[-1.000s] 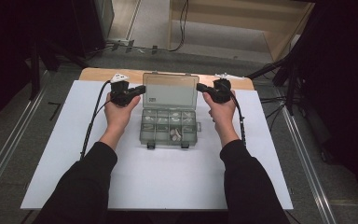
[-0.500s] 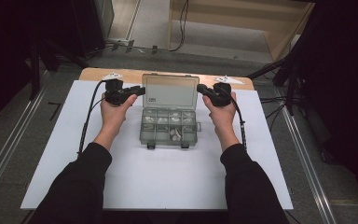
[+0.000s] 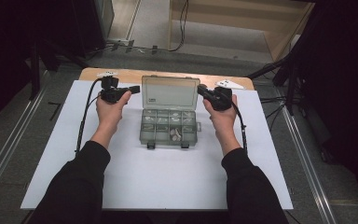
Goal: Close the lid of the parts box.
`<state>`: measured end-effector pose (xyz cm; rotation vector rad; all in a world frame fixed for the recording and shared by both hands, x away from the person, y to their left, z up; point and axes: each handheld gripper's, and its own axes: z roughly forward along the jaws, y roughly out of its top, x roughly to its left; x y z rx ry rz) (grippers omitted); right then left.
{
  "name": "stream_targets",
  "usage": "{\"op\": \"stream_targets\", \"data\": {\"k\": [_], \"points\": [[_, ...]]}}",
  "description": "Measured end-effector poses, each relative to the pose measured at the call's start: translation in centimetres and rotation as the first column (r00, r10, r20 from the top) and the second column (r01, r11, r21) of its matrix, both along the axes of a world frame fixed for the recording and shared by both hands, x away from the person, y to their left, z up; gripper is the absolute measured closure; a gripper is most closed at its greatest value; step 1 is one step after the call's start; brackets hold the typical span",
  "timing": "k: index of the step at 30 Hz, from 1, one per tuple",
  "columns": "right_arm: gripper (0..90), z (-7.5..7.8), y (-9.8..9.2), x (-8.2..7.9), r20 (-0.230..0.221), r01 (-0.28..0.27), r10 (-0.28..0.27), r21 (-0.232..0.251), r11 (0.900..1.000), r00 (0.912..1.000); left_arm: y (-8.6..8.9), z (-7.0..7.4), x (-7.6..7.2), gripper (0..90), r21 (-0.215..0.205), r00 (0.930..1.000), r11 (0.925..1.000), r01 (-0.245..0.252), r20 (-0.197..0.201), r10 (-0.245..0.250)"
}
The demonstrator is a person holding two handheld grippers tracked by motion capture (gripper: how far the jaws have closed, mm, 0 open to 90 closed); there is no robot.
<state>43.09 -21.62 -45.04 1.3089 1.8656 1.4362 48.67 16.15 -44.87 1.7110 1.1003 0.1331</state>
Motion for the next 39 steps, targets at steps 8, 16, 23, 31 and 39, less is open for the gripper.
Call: {"op": "stream_targets", "data": {"k": [8, 16, 23, 31, 39], "points": [[84.3, -0.2, -0.1, -0.5, 0.027, -0.008, 0.008, 0.002, 1.0, 0.9996, -1.1, 0.1, 1.0, 89.3, 0.009, 0.9995, 0.9997, -0.024, -0.021, 0.024], [84.1, -0.3, -0.3, -1.0, 0.04, -0.025, 0.025, 0.001, 1.0, 0.9989, -1.7, 0.5, 0.9, 89.4, -0.012, 0.9998, 0.9998, 0.016, -0.01, -0.016], [82.0, 0.0, -0.3, -1.2, 0.026, -0.04, 0.039, 0.016, 0.999, 0.9989, -1.7, 0.6, 0.5, 89.3, -0.016, 0.9995, 0.9994, 0.029, -0.007, -0.029], [55.4, 0.1, -1.1, -2.2, 0.0, -0.088, 0.088, 0.035, 0.996, 0.9962, -1.8, 0.5, 0.1, 89.3, -0.015, 0.9989, 0.9988, 0.046, -0.003, -0.046], [51.2, -0.1, -2.3, -3.0, 0.006, -0.108, 0.108, 0.032, 0.994, 0.9942, -1.8, 0.9, -0.3, 89.4, -0.023, 0.9978, 0.9977, 0.063, 0.019, -0.063]]}}
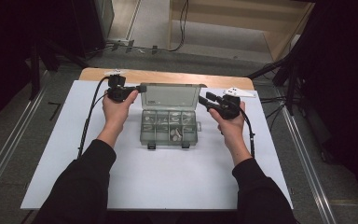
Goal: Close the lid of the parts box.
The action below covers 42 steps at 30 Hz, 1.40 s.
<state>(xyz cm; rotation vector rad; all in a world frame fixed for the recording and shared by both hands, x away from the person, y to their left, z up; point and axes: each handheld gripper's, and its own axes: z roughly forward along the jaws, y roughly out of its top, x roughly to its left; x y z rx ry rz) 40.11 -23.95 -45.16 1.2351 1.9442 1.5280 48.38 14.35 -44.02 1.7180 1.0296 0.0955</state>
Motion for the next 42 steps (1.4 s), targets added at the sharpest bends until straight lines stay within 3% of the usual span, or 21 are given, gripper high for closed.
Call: {"op": "stream_targets", "data": {"k": [8, 14, 25, 42], "points": [[56.6, 0.5, -1.1, -0.4, 0.028, 0.036, -0.036, 0.015, 0.999, 0.9989, 0.0, 0.3, -0.5, 89.3, -0.007, 0.9994, 0.9994, 0.033, 0.014, -0.033], [71.5, 0.7, -1.2, 0.0, -0.01, 0.075, -0.075, 0.037, 0.996, 0.9971, -0.1, 0.5, -1.0, 89.3, -0.02, 0.9988, 0.9988, 0.045, 0.022, -0.044], [86.5, 0.9, 0.1, 0.3, -0.044, 0.048, -0.045, 0.067, 0.997, 0.998, 0.2, 0.4, -2.1, 89.3, -0.024, 0.9982, 0.9982, 0.054, 0.028, -0.054], [87.4, 0.8, 0.9, -0.6, -0.042, 0.024, -0.022, 0.06, 0.998, 0.9989, 0.5, 0.3, -3.9, 89.4, -0.06, 0.9963, 0.9948, 0.081, 0.033, -0.08]]}}
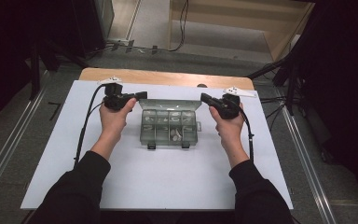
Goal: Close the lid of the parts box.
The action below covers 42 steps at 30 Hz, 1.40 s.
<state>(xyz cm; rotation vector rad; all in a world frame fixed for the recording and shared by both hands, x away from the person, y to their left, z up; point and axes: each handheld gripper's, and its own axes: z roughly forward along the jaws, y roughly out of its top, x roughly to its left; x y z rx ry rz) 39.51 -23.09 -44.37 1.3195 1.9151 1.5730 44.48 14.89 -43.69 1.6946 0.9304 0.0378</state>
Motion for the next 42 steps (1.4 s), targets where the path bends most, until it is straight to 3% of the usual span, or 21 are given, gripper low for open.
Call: {"op": "stream_targets", "data": {"k": [6, 14, 21, 24, 28, 34, 40, 42], "points": [[87.4, 0.1, 0.4, -0.6, 0.024, -0.017, 0.018, -0.039, 0.999, 0.9996, -0.1, 0.2, -0.7, 89.4, -0.005, 0.9999, 0.9999, 0.012, 0.012, -0.012], [87.4, 0.1, 0.6, -1.9, 0.036, -0.024, 0.025, -0.028, 0.999, 0.999, -0.1, 0.1, -2.3, 89.4, 0.012, 0.999, 0.9995, 0.029, 0.034, -0.029], [87.4, -0.2, 0.9, -3.4, 0.058, -0.023, 0.026, -0.049, 0.999, 0.998, -0.1, 0.1, -3.9, 89.4, 0.008, 0.9973, 0.9991, 0.041, 0.06, -0.041], [87.4, -0.4, 1.0, -4.0, 0.065, -0.028, 0.032, -0.053, 0.998, 0.9974, -0.3, 0.0, -4.6, 89.4, 0.037, 0.9953, 0.9981, 0.049, 0.081, -0.052], [87.4, -0.6, 1.1, -4.9, 0.076, -0.039, 0.043, -0.057, 0.998, 0.9962, -0.4, -0.2, -5.9, 89.4, 0.043, 0.9934, 0.997, 0.065, 0.092, -0.069], [87.6, -0.9, 1.4, -6.1, 0.097, -0.053, 0.061, -0.086, 0.995, 0.9934, -0.2, -0.6, -7.6, 89.4, 0.052, 0.9912, 0.997, 0.057, 0.116, -0.063], [87.7, -1.5, 1.8, -7.1, 0.106, -0.072, 0.081, -0.084, 0.994, 0.9911, 0.2, -1.2, -8.8, 89.4, 0.058, 0.9903, 0.9972, 0.047, 0.128, -0.054], [87.7, -1.7, 1.9, -7.4, 0.102, -0.075, 0.083, -0.079, 0.994, 0.9913, 0.5, -1.4, -9.2, 89.5, 0.043, 0.991, 0.9984, 0.038, 0.127, -0.043]]}}
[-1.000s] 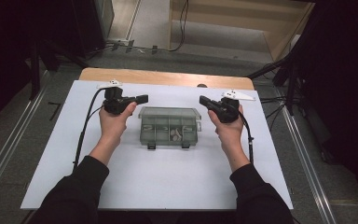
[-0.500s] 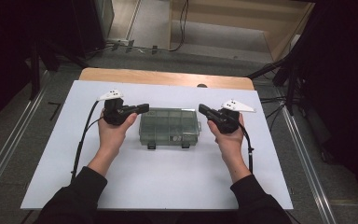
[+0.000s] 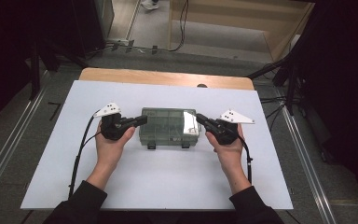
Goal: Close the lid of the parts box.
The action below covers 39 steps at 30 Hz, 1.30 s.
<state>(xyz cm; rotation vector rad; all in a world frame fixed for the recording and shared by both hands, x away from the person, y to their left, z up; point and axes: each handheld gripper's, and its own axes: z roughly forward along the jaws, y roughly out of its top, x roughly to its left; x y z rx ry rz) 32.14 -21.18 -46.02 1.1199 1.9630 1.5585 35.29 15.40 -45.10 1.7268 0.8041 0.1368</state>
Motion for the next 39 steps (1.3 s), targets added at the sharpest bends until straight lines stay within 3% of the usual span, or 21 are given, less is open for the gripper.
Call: {"op": "stream_targets", "data": {"k": [5, 17, 33, 36, 39], "points": [[87.7, -0.5, 0.1, -0.7, -0.007, -0.007, 0.007, -0.001, 1.0, 0.9999, 0.4, -0.6, -0.9, 89.6, -0.005, 0.9997, 0.9997, -0.022, -0.005, 0.022], [87.7, -1.8, 0.4, -2.5, -0.019, -0.009, 0.009, -0.028, 1.0, 0.9998, 0.1, -2.3, -2.5, 89.5, 0.073, 0.9988, 0.9961, -0.048, 0.005, 0.048], [87.7, -3.3, 0.7, -2.5, -0.054, -0.003, 0.0, -0.056, 0.998, 0.9985, 0.1, -3.9, -2.5, 89.5, 0.109, 0.9967, 0.9919, -0.066, -0.039, 0.071], [87.7, -3.3, 0.6, -2.6, -0.06, 0.0, -0.003, -0.057, 0.998, 0.9982, 0.0, -4.1, -2.5, 89.5, 0.136, 0.9959, 0.9884, -0.066, -0.053, 0.074], [87.8, -3.4, 0.6, -2.7, -0.063, 0.003, -0.007, -0.061, 0.998, 0.998, 0.2, -4.2, -2.5, 89.6, 0.121, 0.9956, 0.9907, -0.062, -0.063, 0.07]]}}
